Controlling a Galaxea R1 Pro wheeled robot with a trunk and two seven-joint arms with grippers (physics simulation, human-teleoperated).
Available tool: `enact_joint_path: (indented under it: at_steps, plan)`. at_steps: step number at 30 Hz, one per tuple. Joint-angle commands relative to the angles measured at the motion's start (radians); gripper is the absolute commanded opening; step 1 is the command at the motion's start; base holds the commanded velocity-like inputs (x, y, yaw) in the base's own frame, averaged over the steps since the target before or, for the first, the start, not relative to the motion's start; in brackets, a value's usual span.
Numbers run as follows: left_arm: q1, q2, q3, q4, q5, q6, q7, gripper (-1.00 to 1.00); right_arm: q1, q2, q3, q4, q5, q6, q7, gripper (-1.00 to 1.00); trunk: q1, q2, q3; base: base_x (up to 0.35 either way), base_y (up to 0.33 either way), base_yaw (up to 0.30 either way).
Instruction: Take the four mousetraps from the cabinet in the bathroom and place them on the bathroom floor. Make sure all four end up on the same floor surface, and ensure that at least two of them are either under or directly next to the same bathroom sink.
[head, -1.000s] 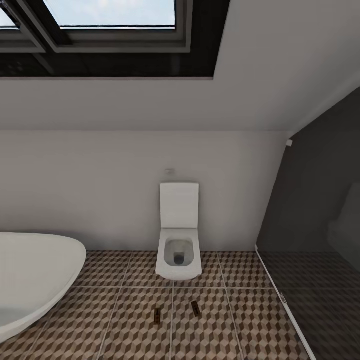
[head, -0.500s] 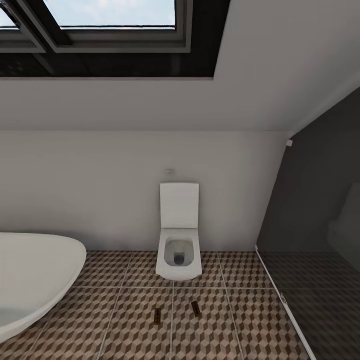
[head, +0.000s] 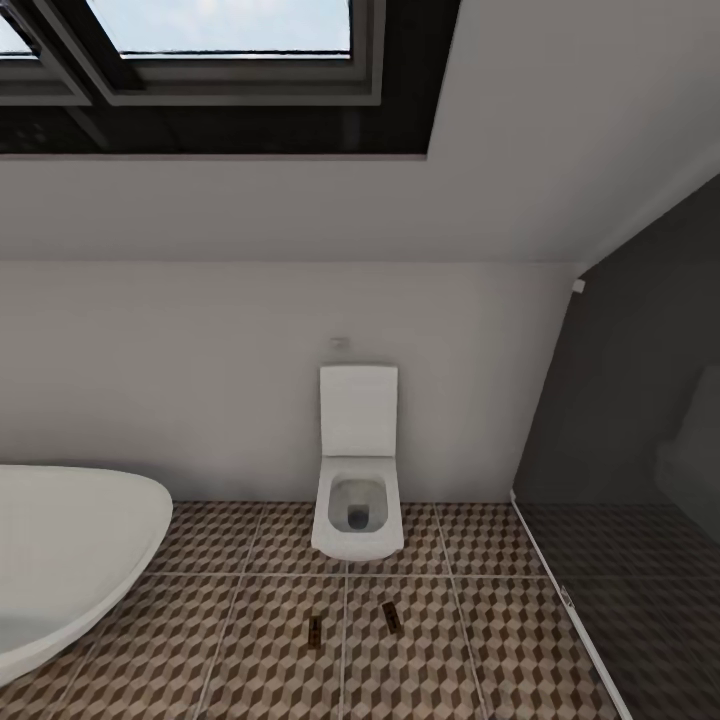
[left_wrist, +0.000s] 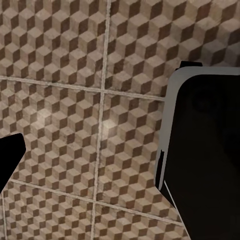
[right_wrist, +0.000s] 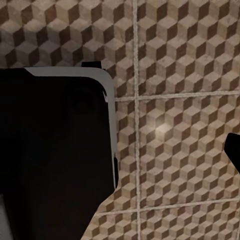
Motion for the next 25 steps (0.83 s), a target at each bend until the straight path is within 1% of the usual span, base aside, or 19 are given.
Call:
enact_joint_path:
  at_steps: [1,25]
  plan:
    - [-0.002,0.000,-0.009,0.004,0.008,-0.006,0.000,1.00,-0.001,0.000,0.009,0.000,-0.009,-0.002,-0.003,1.00,0.001,-0.002,-0.002,0.000,0.000,0.000]
    - [-0.002,0.000,-0.009,0.004,0.008,-0.006,0.000,1.00,-0.001,0.000,0.008,-0.004,-0.009,-0.002,-0.003,1.00,0.001,-0.002,-0.002,0.000,0.000,0.000]
